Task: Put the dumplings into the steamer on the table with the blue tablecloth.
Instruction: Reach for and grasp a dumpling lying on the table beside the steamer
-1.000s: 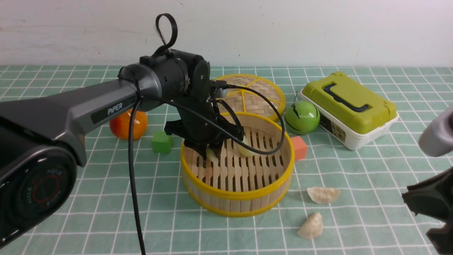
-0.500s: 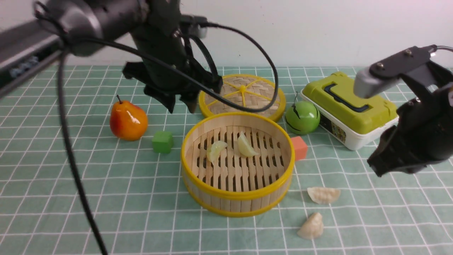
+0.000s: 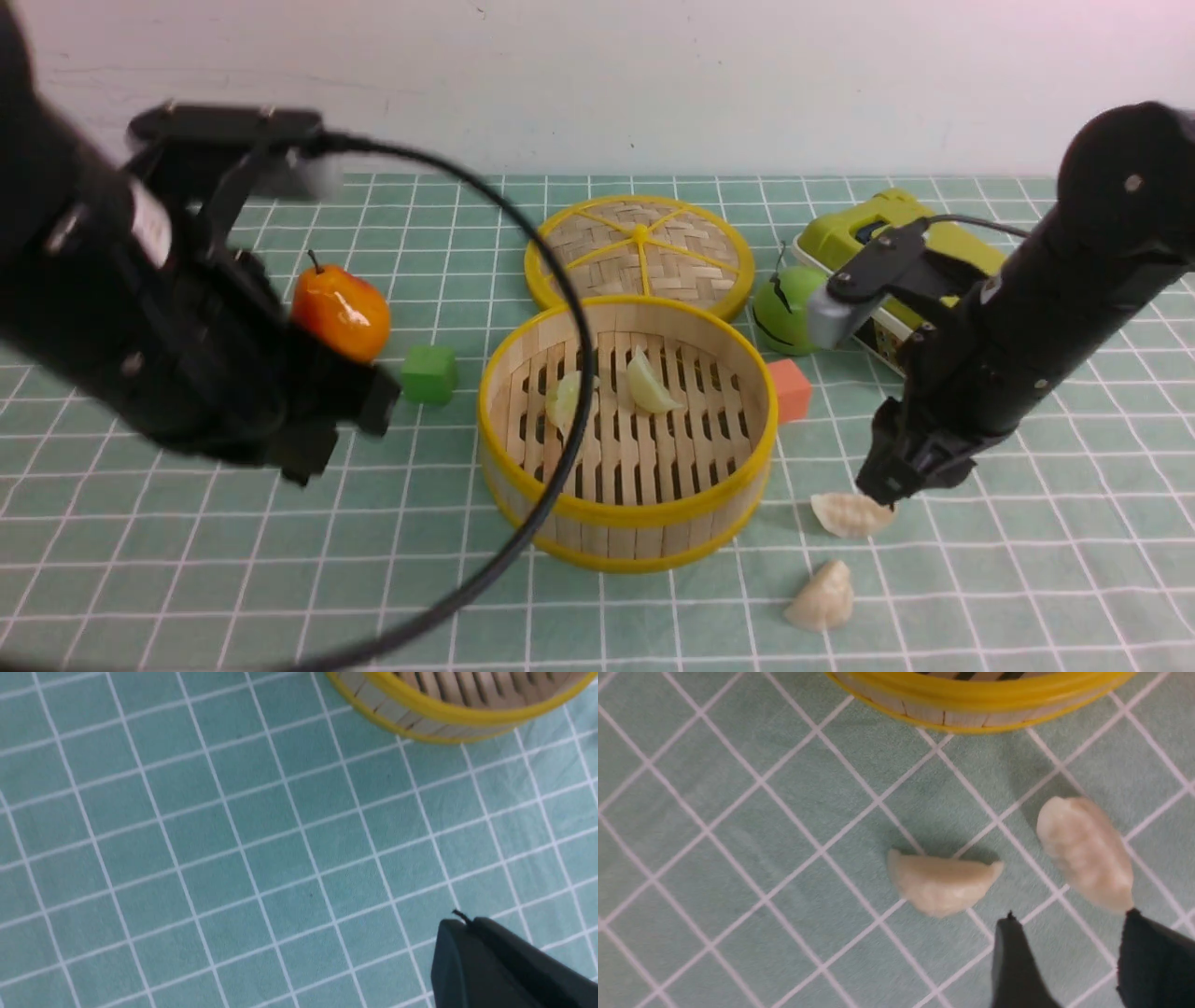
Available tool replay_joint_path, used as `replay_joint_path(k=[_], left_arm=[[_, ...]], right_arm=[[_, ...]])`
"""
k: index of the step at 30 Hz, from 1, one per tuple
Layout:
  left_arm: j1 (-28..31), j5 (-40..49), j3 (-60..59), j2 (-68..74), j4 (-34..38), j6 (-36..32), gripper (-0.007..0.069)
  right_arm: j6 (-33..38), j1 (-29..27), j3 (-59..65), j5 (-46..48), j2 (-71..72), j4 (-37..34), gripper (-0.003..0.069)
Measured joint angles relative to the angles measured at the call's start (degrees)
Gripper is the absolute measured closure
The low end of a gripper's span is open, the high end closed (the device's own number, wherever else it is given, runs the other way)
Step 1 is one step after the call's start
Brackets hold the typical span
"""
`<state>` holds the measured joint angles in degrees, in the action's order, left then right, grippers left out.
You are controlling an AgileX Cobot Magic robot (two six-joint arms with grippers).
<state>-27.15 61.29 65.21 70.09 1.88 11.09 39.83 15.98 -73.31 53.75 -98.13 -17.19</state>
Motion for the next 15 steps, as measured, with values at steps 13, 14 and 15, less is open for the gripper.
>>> replay_joint_path(k=[13,14,15], left_arm=[[0.00,-4.84,-19.40,-7.37,2.34,-0.12,0.0638],[0.00,-4.84,-19.48,-7.37,2.62,-0.12,0.0638],[0.00,-4.84,-19.47,-7.41,3.03,-0.12,0.0638]], right_arm=[[3.60,0.00,-0.06,-10.75,-12.97,2.80,0.0109],[3.60,0.00,-0.06,-10.75,-13.52,3.48,0.0130],[3.33,0.00,-0.06,-10.59,-13.82,4.09,0.0151]])
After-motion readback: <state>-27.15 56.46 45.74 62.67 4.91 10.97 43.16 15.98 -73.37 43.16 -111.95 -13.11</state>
